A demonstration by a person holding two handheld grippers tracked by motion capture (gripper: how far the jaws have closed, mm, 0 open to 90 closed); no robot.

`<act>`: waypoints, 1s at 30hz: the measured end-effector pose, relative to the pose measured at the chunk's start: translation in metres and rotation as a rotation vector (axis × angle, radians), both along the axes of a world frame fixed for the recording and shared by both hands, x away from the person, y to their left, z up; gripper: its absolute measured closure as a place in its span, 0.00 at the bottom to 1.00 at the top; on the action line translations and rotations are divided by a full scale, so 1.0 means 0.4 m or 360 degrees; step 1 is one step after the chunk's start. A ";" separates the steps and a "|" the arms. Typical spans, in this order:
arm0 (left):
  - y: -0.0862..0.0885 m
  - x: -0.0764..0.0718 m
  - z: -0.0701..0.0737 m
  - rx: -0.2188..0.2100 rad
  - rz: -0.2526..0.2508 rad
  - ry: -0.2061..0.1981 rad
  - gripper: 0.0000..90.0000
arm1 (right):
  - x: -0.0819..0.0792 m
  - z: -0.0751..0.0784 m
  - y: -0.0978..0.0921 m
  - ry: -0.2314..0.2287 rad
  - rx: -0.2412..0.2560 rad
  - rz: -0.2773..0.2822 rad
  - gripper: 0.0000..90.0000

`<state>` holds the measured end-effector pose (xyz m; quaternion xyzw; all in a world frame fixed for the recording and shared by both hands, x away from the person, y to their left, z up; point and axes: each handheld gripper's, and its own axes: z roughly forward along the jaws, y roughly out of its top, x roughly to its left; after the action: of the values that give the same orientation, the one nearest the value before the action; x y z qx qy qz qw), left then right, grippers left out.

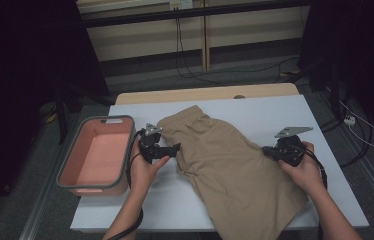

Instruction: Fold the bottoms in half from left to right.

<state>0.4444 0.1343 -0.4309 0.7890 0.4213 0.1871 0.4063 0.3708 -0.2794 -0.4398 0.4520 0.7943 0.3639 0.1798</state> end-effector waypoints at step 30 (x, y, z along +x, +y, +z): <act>0.007 0.065 -0.038 0.0117 0.0122 0.0197 0.95 | 0.002 -0.007 0.052 -0.0062 -0.0064 0.0115 1.00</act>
<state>0.4704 0.1369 -0.4463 0.7967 0.4682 0.1688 0.3427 0.3715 -0.2585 -0.4427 0.4121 0.8137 0.3628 0.1909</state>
